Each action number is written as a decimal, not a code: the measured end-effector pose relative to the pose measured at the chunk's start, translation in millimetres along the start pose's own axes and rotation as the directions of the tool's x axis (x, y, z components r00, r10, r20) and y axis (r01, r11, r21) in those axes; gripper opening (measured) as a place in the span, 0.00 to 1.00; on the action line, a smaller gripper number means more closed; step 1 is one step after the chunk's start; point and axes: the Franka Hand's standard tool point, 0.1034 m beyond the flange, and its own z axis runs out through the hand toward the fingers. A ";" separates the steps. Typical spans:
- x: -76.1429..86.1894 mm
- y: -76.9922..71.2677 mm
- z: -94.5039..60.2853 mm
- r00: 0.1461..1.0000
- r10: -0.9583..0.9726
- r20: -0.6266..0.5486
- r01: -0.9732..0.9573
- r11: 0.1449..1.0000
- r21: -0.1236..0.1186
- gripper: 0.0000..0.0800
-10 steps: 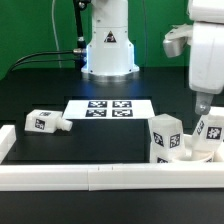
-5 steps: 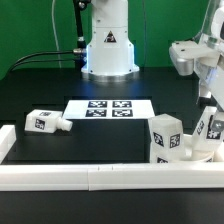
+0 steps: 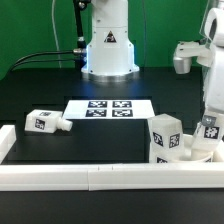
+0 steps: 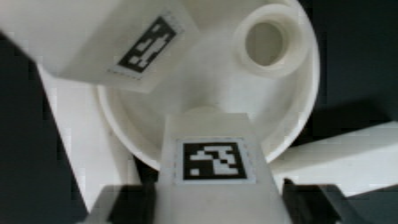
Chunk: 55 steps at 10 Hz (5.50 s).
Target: Assemble stool
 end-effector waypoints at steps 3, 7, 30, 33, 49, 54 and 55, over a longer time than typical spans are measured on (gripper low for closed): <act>-3.6 2.0 -0.4 0.875 0.483 -0.027 -0.483 0.876 0.000 0.42; -1.0 3.2 -1.2 0.561 0.827 -0.019 -0.826 0.561 0.053 0.42; 5.0 9.8 4.3 -0.896 -0.222 0.384 0.232 -0.973 -0.022 0.42; 8.3 5.1 2.2 -0.917 -0.119 0.382 0.123 -0.992 -0.013 0.69; 3.1 16.1 -32.3 0.123 0.992 -0.035 -0.943 0.128 0.306 0.81; -0.2 8.6 -4.4 0.672 0.731 -0.120 -0.714 0.683 0.157 0.81; -1.0 8.2 -0.1 0.716 0.687 -0.127 -0.672 0.727 0.143 0.81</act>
Offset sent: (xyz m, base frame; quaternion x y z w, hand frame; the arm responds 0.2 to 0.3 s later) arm -0.0083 0.0023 -0.0020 0.0131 0.0159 0.5033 0.8639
